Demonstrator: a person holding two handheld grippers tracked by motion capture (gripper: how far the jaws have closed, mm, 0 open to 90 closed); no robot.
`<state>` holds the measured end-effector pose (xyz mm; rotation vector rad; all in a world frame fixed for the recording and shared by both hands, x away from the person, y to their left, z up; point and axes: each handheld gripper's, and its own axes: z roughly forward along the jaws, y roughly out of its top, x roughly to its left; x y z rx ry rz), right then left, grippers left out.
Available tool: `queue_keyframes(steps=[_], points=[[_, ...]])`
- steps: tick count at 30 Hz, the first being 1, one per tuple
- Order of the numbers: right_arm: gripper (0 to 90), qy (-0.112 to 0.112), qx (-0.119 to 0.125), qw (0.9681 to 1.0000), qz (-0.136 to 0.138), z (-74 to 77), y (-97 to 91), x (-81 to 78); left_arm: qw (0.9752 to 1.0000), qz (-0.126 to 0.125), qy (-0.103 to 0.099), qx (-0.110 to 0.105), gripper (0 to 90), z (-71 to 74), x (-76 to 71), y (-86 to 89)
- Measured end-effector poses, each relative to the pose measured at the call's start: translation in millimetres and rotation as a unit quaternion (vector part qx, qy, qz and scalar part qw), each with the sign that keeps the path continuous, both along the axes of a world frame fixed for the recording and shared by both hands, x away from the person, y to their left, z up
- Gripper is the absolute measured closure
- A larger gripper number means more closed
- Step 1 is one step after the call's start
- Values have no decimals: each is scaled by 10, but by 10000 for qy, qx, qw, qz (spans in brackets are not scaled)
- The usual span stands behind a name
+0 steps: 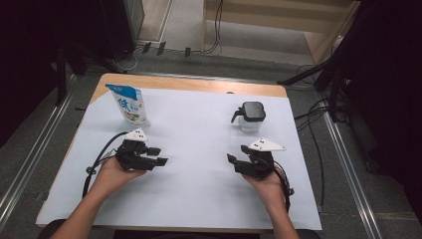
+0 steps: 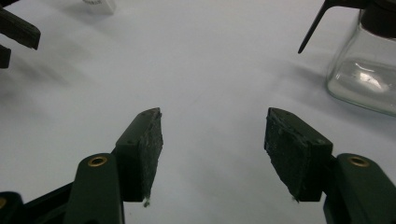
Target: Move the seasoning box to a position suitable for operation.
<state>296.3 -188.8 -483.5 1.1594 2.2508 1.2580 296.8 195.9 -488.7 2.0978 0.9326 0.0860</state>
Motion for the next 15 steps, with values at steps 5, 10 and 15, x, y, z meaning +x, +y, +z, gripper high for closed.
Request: queue_keyframes(steps=[5,10,15], points=[[386,193,167,9997,-1,-17,-36,34,10000,44,-47,-1,490,8,8,28],[428,209,179,9996,-38,-43,-70,43,10000,23,-59,-17,488,-6,30,17],[473,200,266,9993,-184,-45,-107,42,9999,77,-123,15,485,-7,57,12]])
